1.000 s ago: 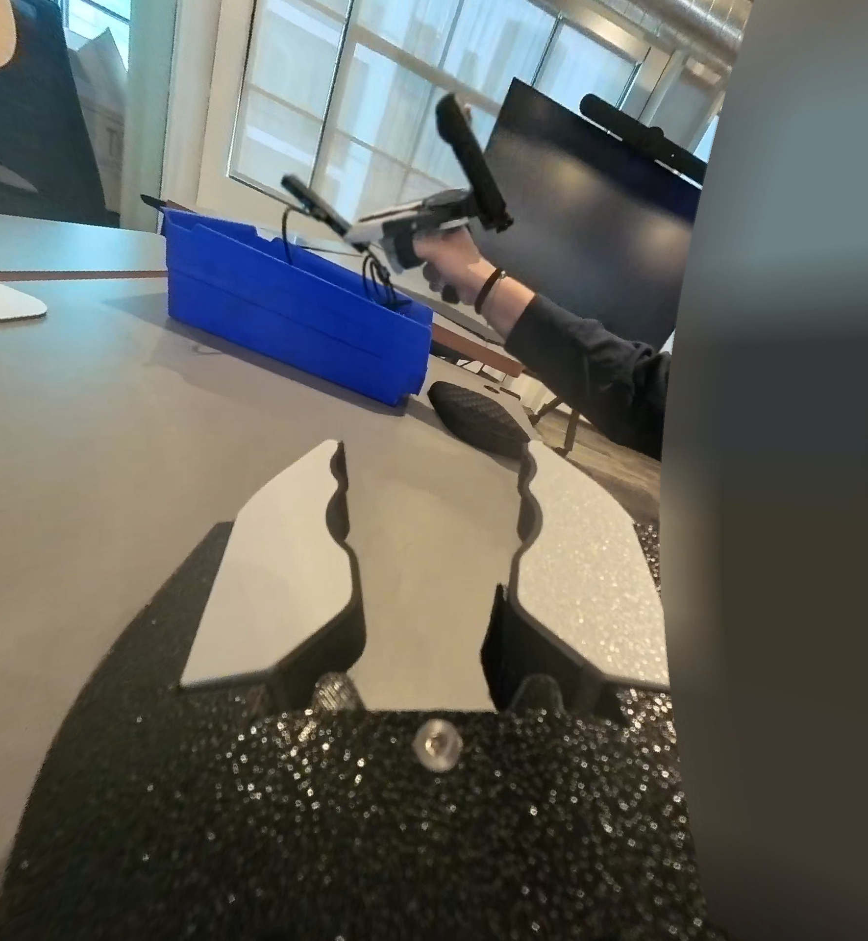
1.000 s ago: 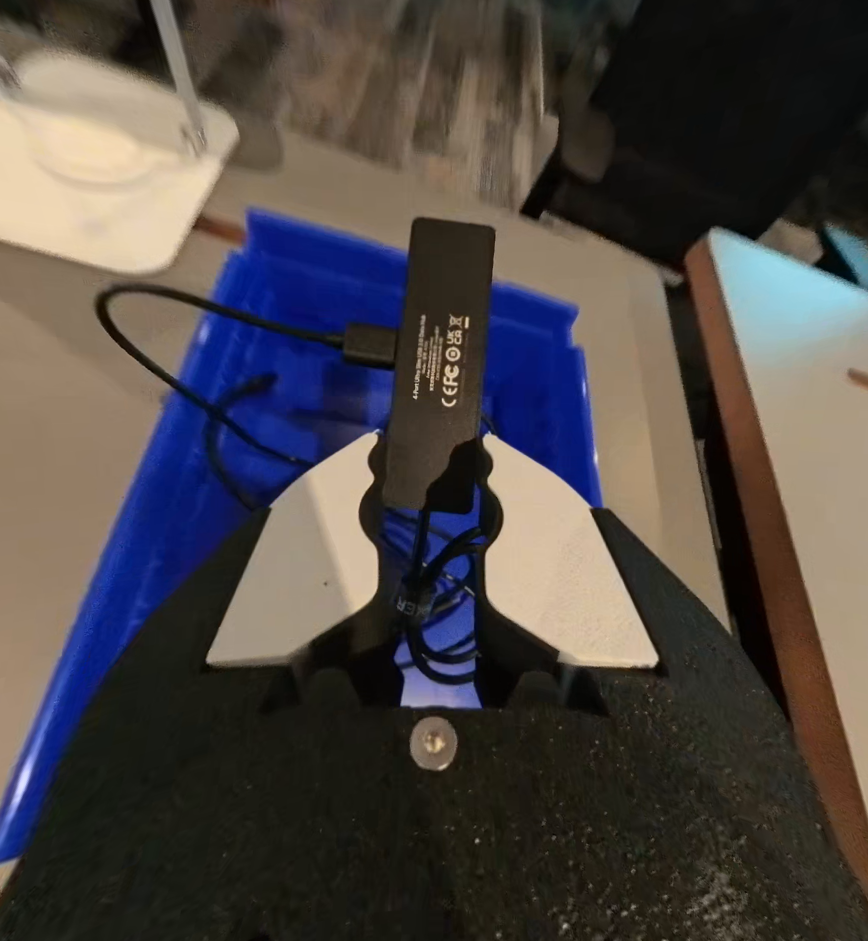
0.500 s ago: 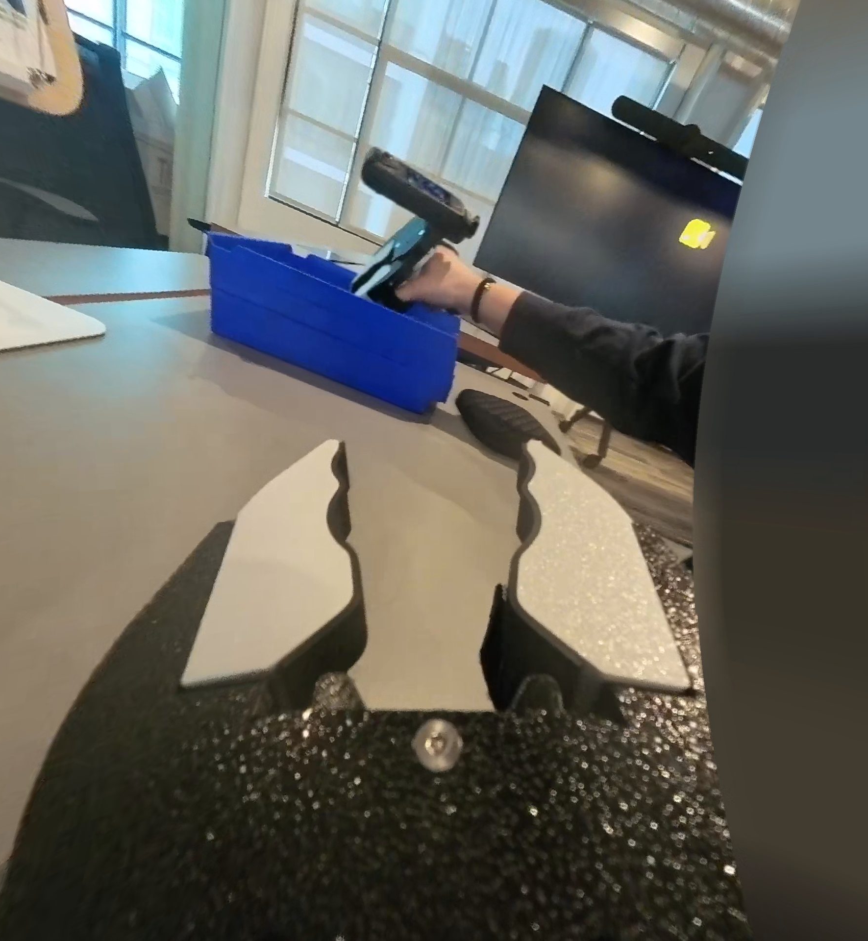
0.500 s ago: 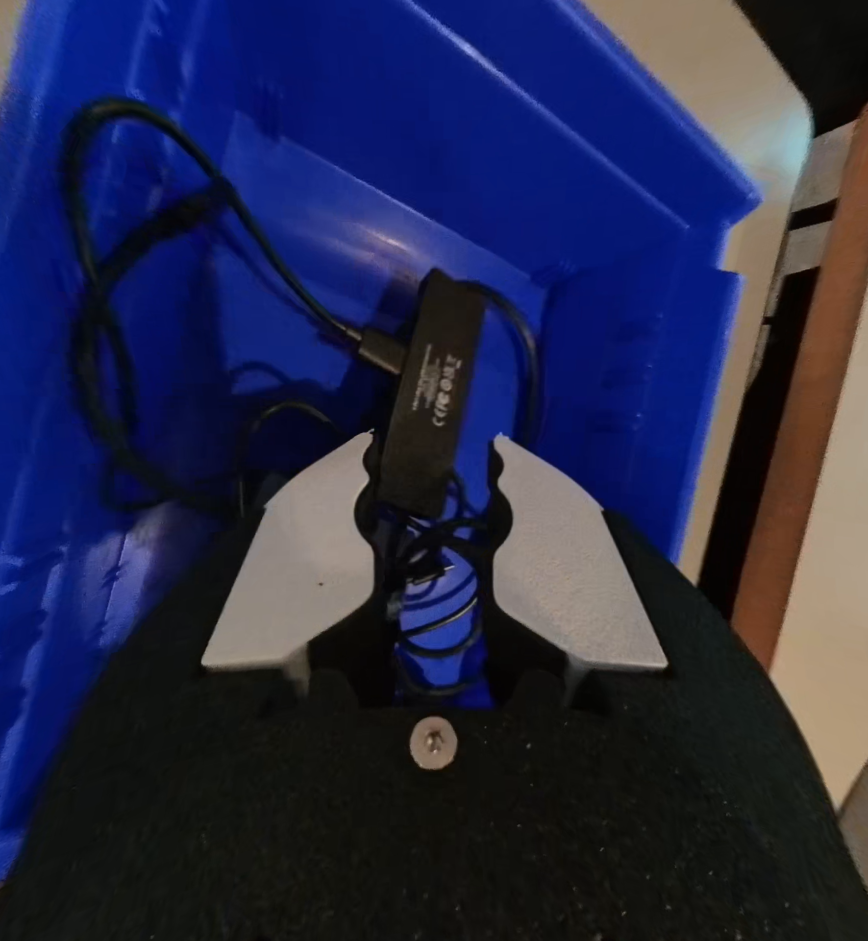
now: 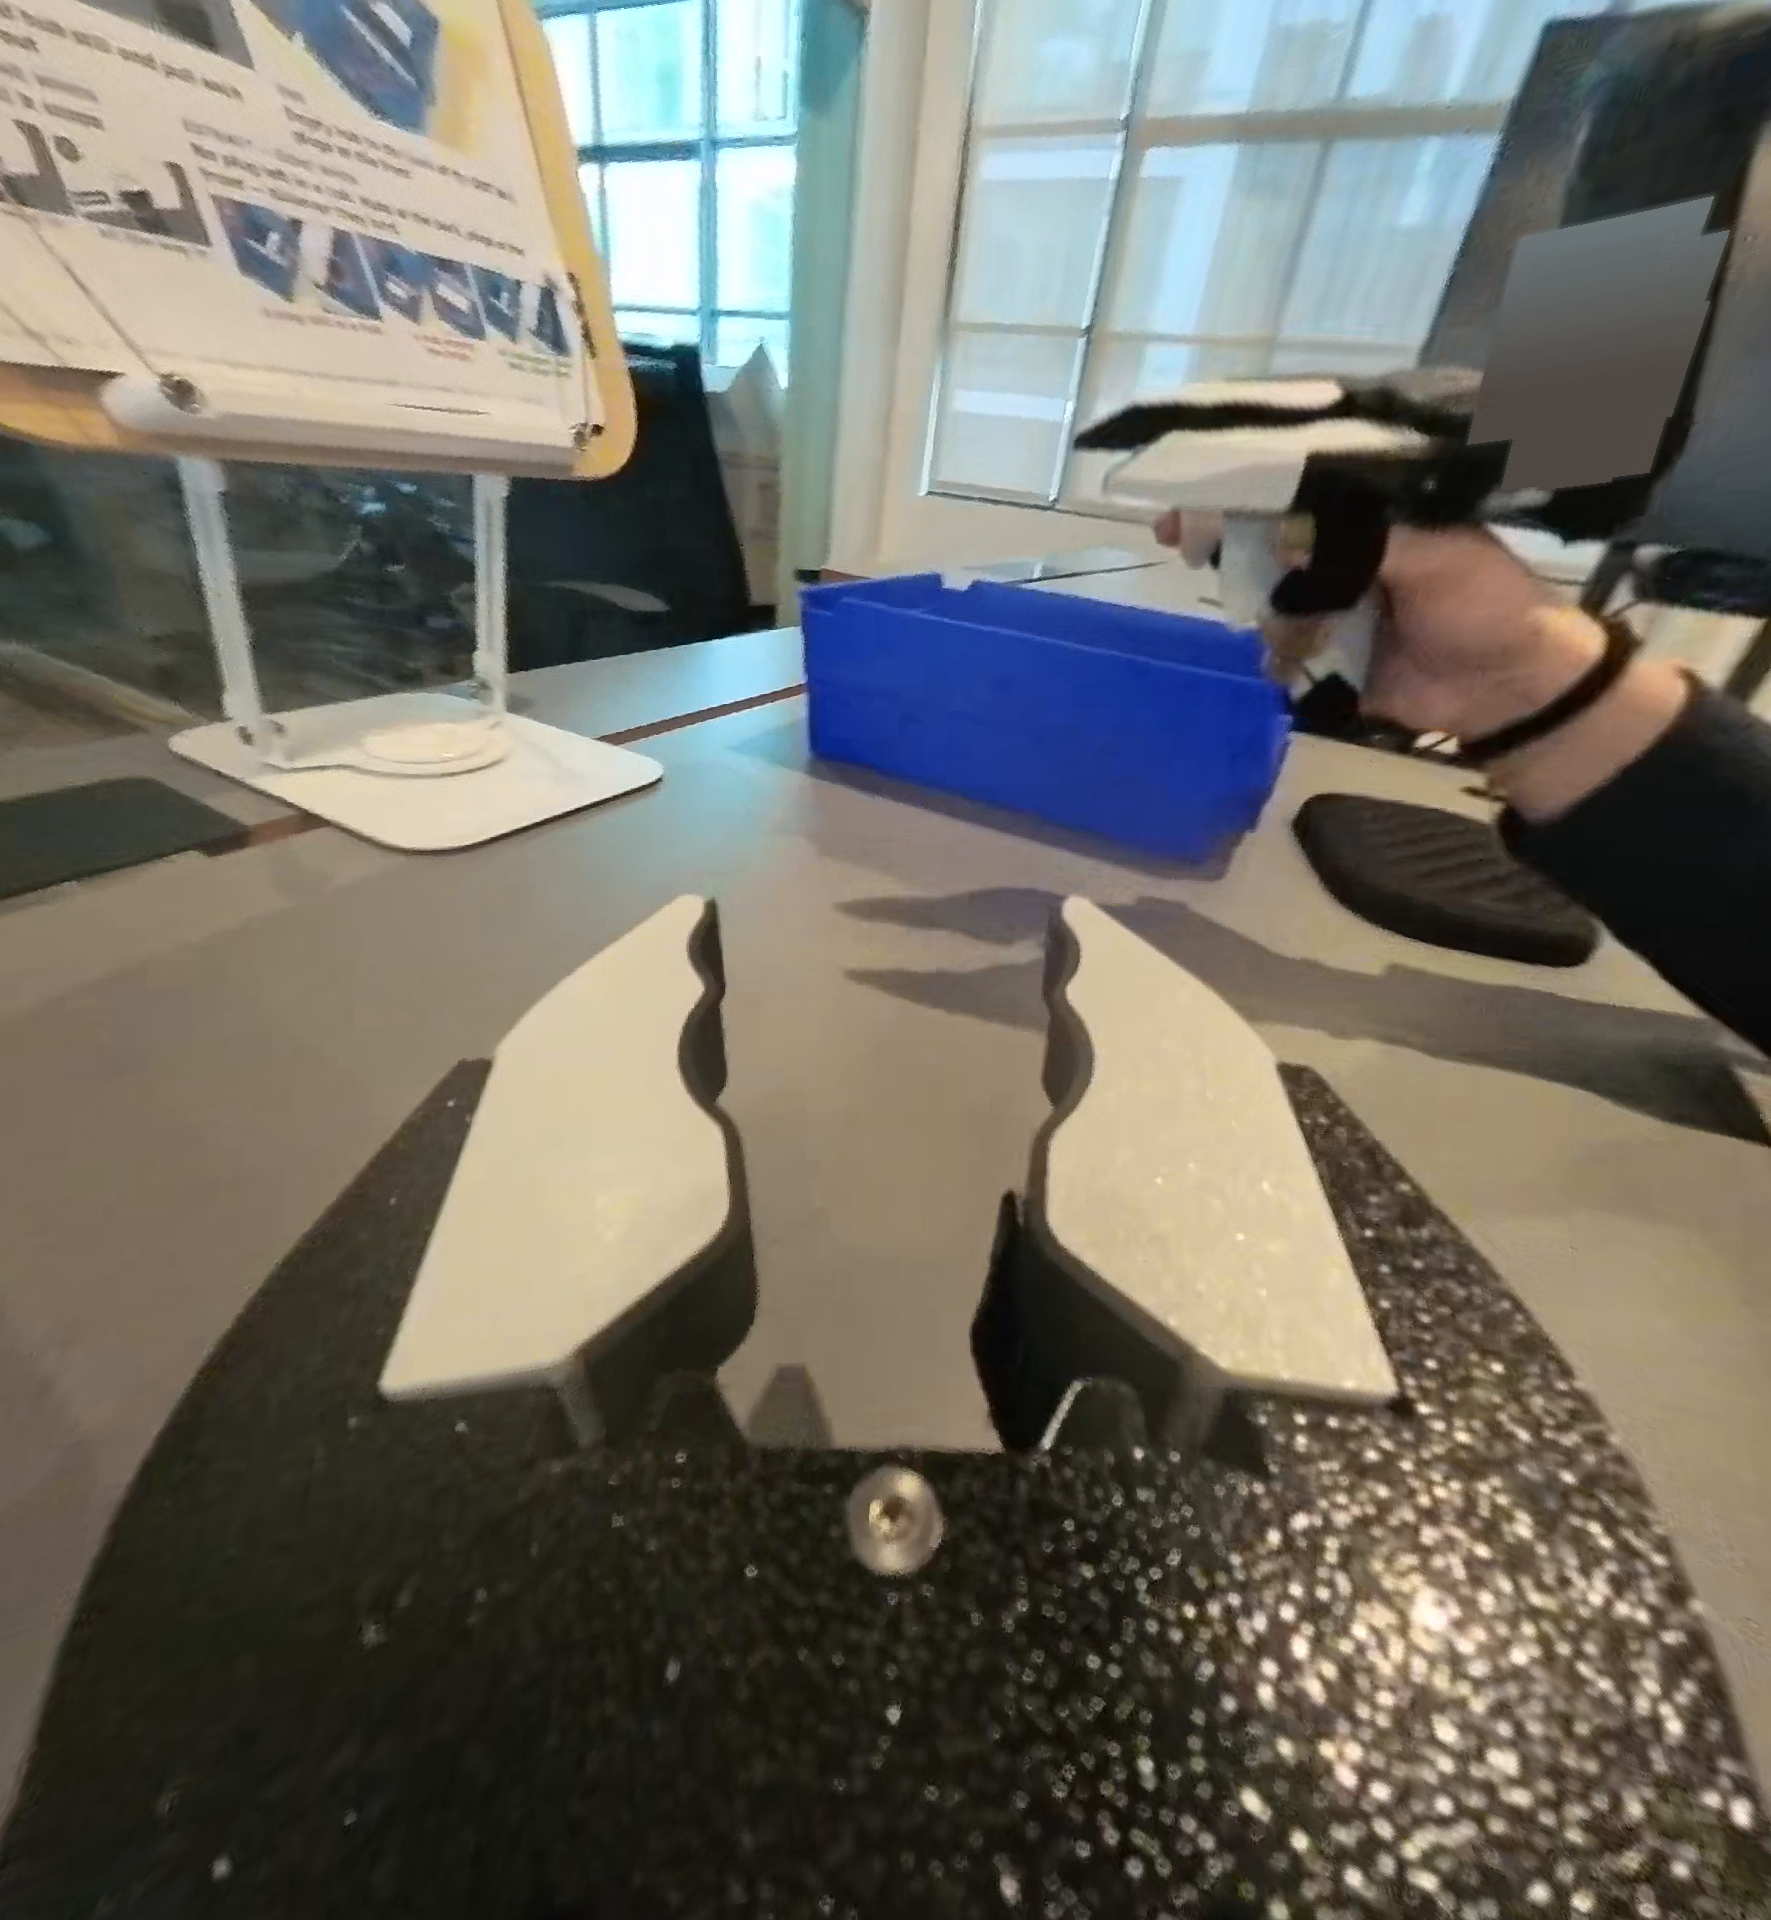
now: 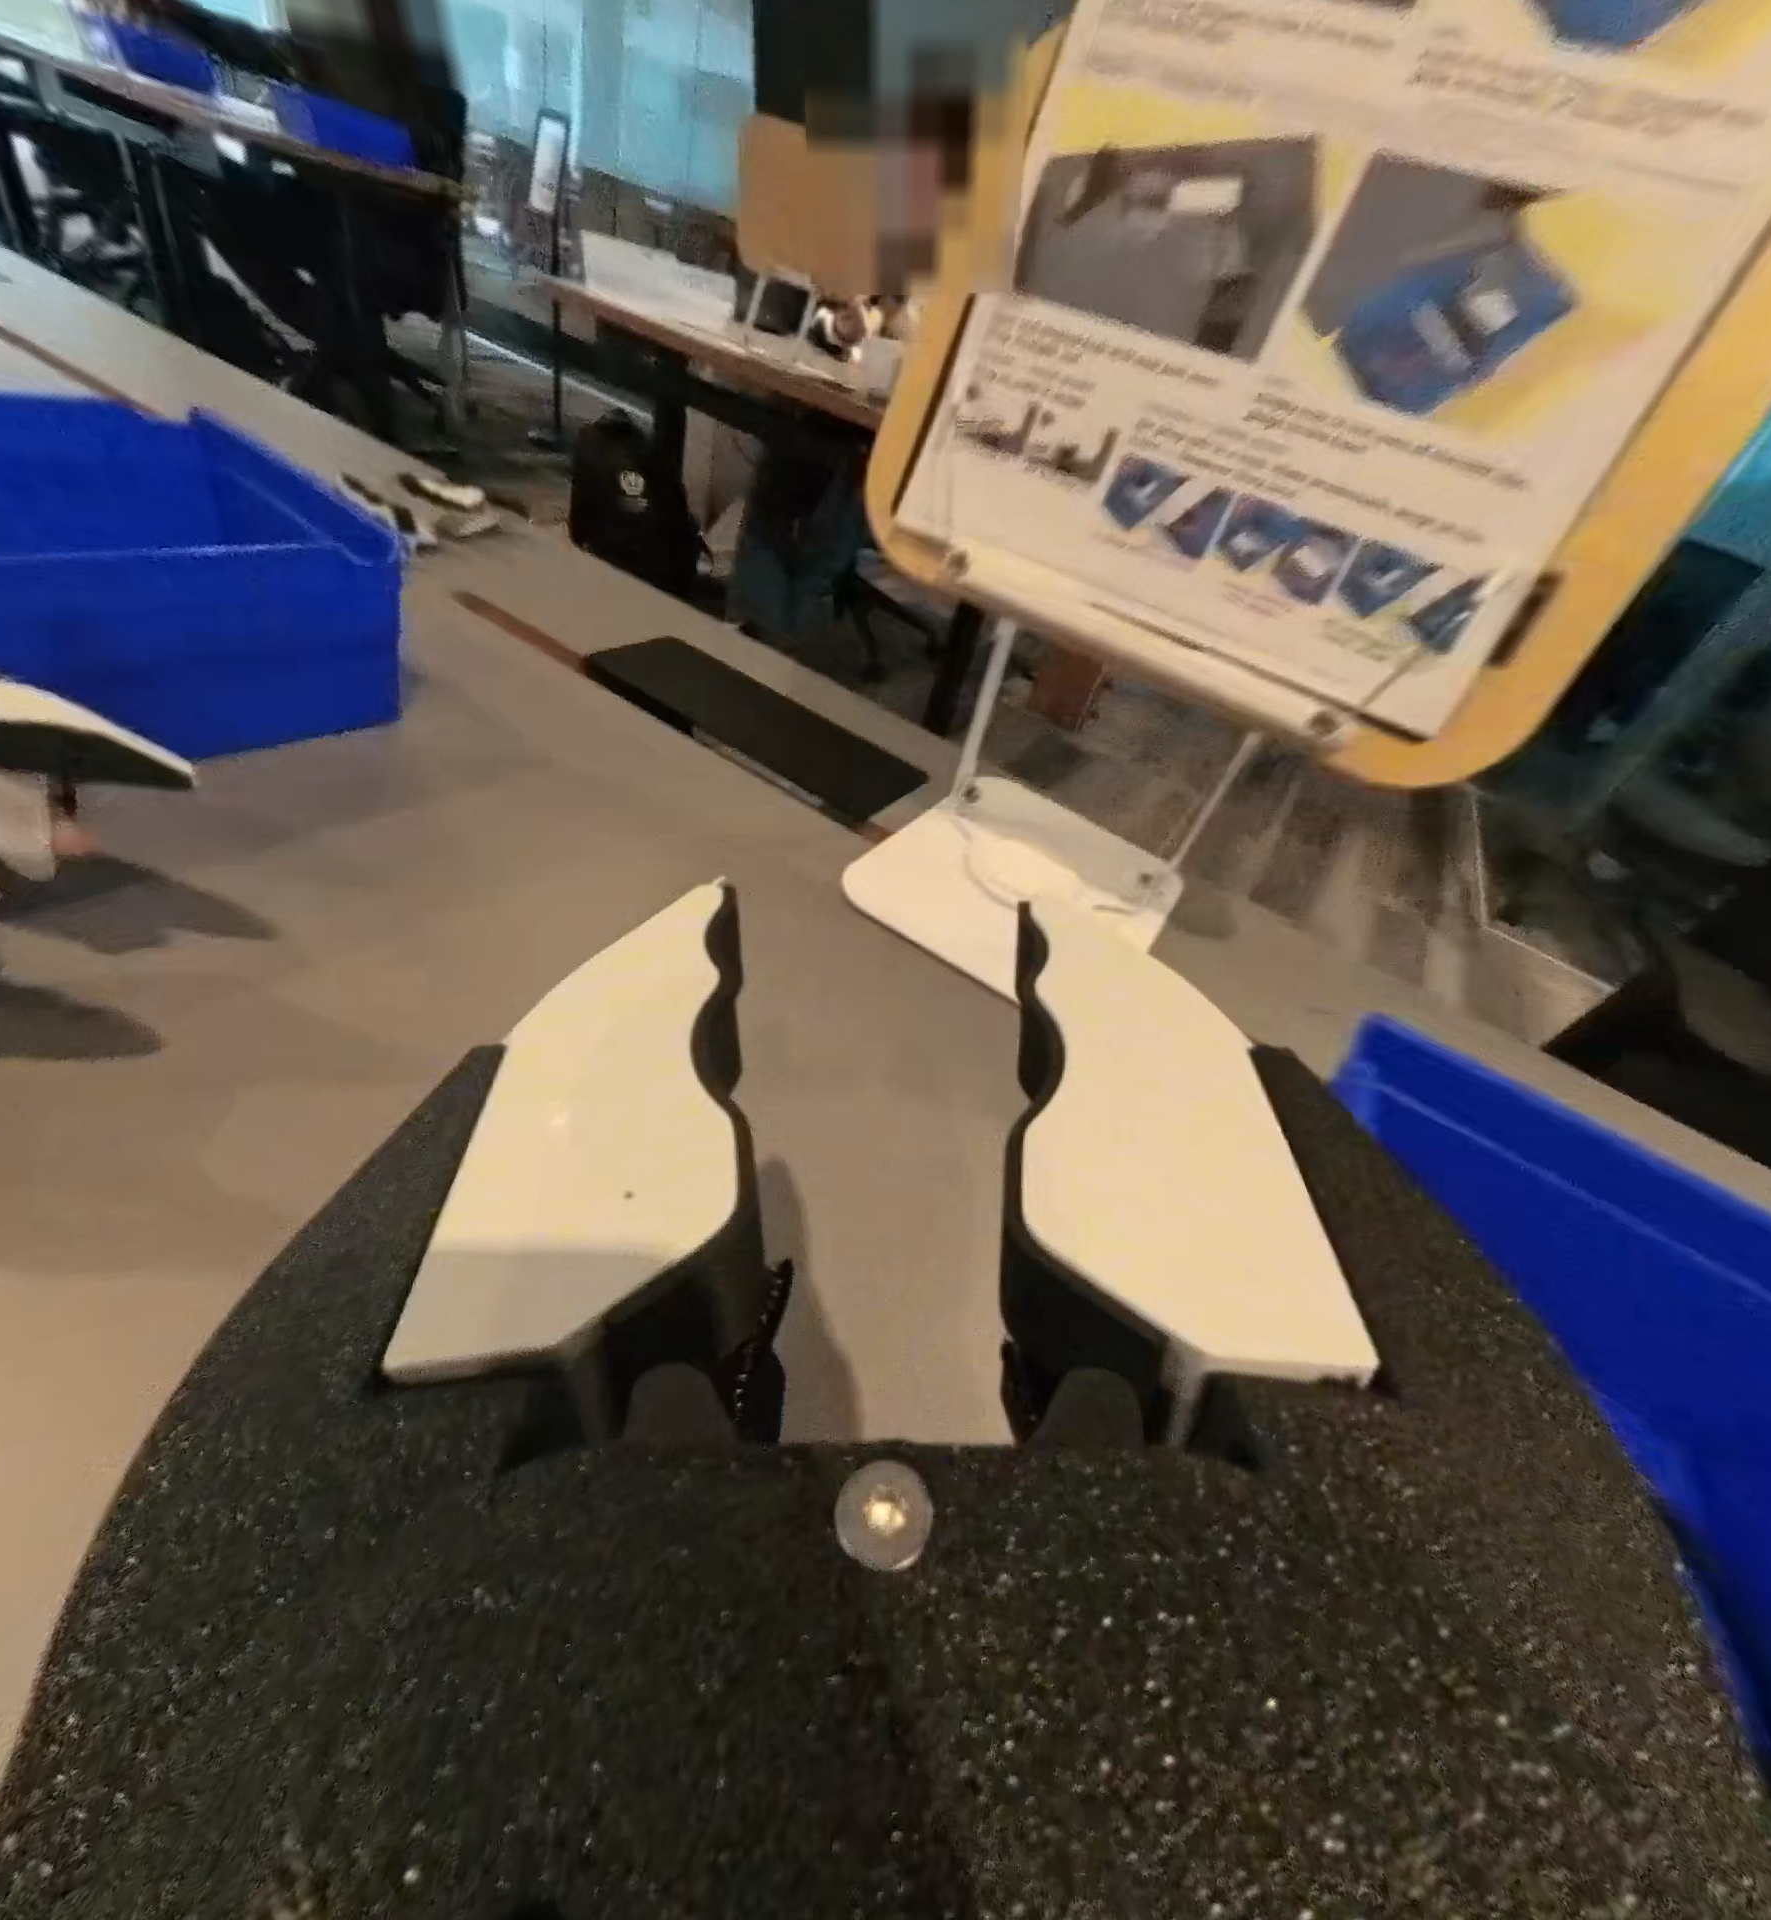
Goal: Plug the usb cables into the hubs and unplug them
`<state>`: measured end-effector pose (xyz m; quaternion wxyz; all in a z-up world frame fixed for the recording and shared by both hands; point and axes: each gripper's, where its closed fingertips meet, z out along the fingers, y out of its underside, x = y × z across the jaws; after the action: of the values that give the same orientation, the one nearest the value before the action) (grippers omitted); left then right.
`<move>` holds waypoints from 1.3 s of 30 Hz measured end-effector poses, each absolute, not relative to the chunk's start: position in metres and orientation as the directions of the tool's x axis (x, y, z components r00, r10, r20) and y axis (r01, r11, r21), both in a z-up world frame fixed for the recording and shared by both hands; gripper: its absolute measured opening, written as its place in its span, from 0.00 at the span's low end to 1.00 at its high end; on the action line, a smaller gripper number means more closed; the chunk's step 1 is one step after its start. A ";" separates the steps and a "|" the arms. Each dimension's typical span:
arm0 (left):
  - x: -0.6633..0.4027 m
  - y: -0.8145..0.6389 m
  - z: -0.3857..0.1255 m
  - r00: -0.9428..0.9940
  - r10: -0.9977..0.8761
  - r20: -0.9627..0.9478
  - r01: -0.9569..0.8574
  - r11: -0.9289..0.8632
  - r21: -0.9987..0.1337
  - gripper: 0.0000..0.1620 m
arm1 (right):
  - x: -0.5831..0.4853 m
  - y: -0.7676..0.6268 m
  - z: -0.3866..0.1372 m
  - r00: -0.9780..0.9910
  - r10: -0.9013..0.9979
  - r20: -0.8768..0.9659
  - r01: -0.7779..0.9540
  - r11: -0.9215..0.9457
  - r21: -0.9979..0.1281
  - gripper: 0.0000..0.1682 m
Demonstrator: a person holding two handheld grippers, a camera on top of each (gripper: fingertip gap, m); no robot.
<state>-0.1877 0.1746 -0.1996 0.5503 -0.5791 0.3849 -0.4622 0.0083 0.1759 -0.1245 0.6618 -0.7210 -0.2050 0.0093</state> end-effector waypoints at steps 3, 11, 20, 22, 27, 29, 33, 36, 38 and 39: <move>-0.186 0.182 -0.209 0.320 -0.936 0.146 0.032 -0.143 -0.989 0.36 | -0.003 0.198 -0.165 0.939 0.273 0.211 0.220 -0.001 -0.976 0.30; -0.195 0.192 -0.206 0.353 -0.919 0.175 0.087 -0.153 -0.984 0.32 | -0.021 0.194 -0.188 0.907 0.174 0.384 0.342 0.227 -0.912 0.21; -0.201 0.199 -0.203 0.422 -0.894 0.148 0.097 -0.117 -0.988 0.39 | -0.016 0.195 -0.191 0.939 0.224 0.262 0.218 0.202 -0.955 0.23; -0.198 0.195 -0.201 0.419 -0.900 0.124 0.091 -0.094 -0.991 0.42 | -0.015 0.195 -0.191 0.943 0.225 0.244 0.201 0.199 -0.959 0.25; -0.199 0.181 -0.179 0.463 -0.886 0.032 0.092 0.012 -0.996 0.50 | -0.014 0.195 -0.191 0.939 0.204 0.277 0.236 0.202 -0.951 0.31; -0.206 0.166 -0.156 0.483 -0.875 0.037 0.142 0.037 -0.989 0.49 | -0.009 0.197 -0.193 0.935 0.165 0.314 0.283 0.190 -0.940 0.32; -0.247 0.155 -0.119 0.699 -0.712 -0.065 0.105 0.192 -0.976 0.48 | -0.007 0.195 -0.190 0.927 0.130 0.352 0.320 0.213 -0.923 0.32; -0.289 0.172 -0.124 0.830 -0.472 -0.297 -0.219 0.214 -0.952 0.50 | -0.009 0.194 -0.188 0.932 0.139 0.334 0.300 0.221 -0.928 0.32; -0.300 0.181 -0.139 0.823 -0.474 -0.313 -0.305 0.097 -0.947 0.56 | -0.009 0.193 -0.188 0.934 0.146 0.325 0.290 0.220 -0.931 0.32; -0.305 0.186 -0.153 0.821 -0.490 -0.293 -0.340 -0.008 -0.940 0.63 | -0.009 0.193 -0.188 0.935 0.147 0.322 0.287 0.219 -0.933 0.32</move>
<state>-0.3051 0.1857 -0.1532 0.6404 -0.7075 0.2933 -0.0584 -0.0087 0.1935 -0.1882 0.7611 -0.6231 -0.1740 -0.0461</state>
